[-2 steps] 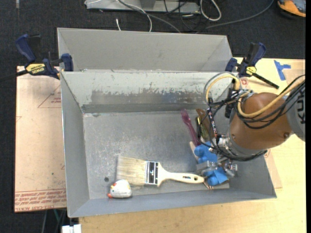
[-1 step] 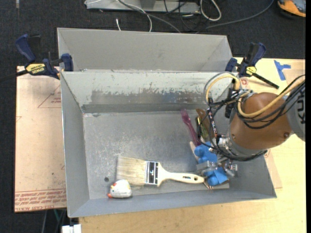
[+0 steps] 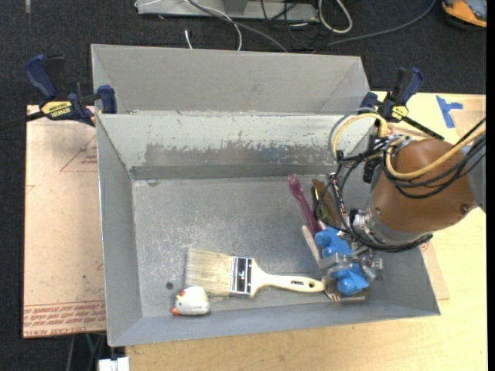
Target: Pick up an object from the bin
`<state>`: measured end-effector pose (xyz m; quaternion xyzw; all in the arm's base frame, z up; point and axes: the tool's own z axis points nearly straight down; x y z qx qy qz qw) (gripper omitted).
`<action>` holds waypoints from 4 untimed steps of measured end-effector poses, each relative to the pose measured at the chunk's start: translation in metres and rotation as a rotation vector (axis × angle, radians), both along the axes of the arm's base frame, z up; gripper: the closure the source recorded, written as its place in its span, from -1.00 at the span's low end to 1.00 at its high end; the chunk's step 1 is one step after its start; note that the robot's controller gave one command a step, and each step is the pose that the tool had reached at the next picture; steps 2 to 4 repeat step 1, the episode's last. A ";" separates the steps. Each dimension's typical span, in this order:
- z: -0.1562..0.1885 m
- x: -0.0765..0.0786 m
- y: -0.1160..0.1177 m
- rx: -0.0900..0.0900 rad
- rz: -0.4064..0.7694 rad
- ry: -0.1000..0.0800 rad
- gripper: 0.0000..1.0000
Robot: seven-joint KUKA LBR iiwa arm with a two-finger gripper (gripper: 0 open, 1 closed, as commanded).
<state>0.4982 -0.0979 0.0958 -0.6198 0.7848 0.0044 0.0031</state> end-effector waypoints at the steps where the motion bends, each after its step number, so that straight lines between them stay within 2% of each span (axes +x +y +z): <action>1: 0.030 0.000 0.000 0.001 -0.002 0.000 1.00; 4: 0.030 0.000 0.000 0.001 -0.002 0.000 1.00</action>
Offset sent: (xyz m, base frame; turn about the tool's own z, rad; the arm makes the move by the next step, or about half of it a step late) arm 0.0005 0.0002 0.0491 0.0011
